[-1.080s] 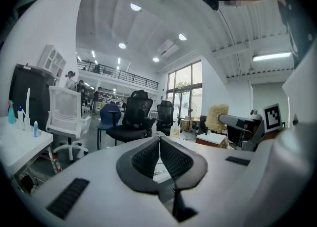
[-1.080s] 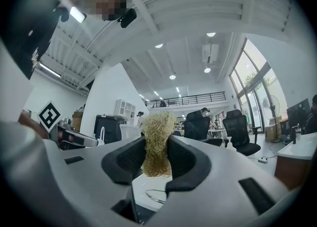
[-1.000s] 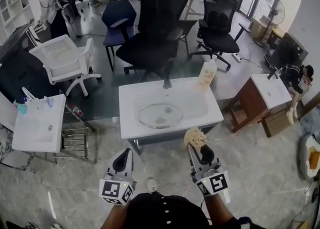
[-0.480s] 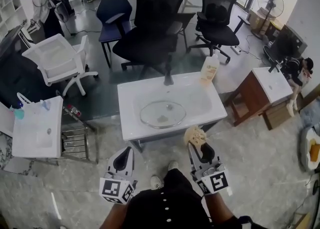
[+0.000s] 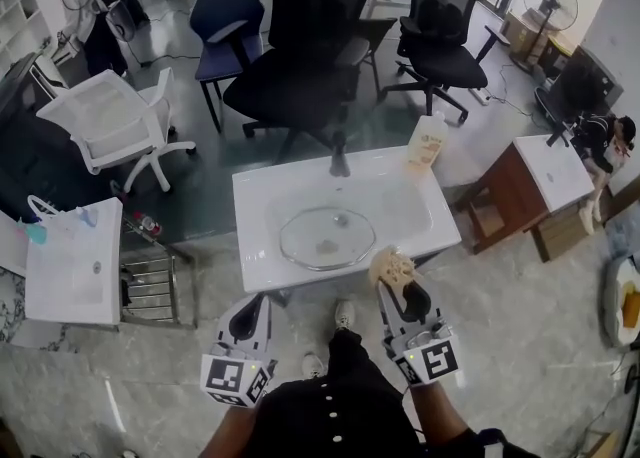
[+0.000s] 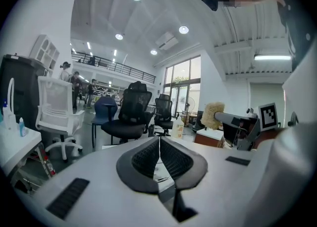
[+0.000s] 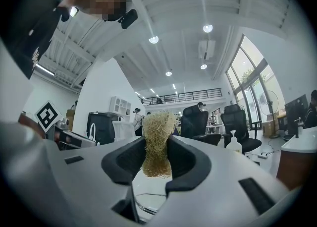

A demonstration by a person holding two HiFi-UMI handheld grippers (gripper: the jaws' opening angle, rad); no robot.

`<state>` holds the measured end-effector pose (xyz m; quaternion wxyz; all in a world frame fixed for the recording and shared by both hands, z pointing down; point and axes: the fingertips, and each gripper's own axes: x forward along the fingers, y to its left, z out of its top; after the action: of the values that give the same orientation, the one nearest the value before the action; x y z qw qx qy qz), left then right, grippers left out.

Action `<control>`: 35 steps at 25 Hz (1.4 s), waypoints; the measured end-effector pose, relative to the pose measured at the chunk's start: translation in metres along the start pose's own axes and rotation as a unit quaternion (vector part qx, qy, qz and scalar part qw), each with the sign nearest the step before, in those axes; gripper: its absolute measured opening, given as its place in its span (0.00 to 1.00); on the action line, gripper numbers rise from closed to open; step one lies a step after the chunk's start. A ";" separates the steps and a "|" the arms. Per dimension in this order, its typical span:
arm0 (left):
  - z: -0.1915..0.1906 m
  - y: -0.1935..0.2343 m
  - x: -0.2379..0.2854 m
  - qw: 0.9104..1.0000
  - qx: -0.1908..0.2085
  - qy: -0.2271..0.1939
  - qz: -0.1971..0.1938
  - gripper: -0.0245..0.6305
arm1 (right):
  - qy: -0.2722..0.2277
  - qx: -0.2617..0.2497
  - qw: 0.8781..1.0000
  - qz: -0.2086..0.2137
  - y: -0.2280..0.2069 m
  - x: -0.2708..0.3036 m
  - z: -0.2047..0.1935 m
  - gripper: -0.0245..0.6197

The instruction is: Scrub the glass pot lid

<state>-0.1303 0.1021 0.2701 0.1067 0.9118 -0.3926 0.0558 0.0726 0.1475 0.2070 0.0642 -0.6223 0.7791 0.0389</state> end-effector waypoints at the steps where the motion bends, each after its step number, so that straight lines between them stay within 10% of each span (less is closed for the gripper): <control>1: 0.000 0.002 0.007 1.000 -0.002 0.001 0.001 0.08 | 0.001 -0.001 1.000 0.002 -0.005 0.006 -0.002 0.26; 35: 0.027 0.059 0.205 0.994 -0.046 0.033 0.091 0.08 | 0.029 -0.010 0.991 0.133 -0.151 0.199 -0.043 0.26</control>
<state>-0.0320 -0.0879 0.2911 0.1563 0.8640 -0.4723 0.0771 0.1747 -0.0846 0.2233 0.0292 -0.5147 0.8561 0.0370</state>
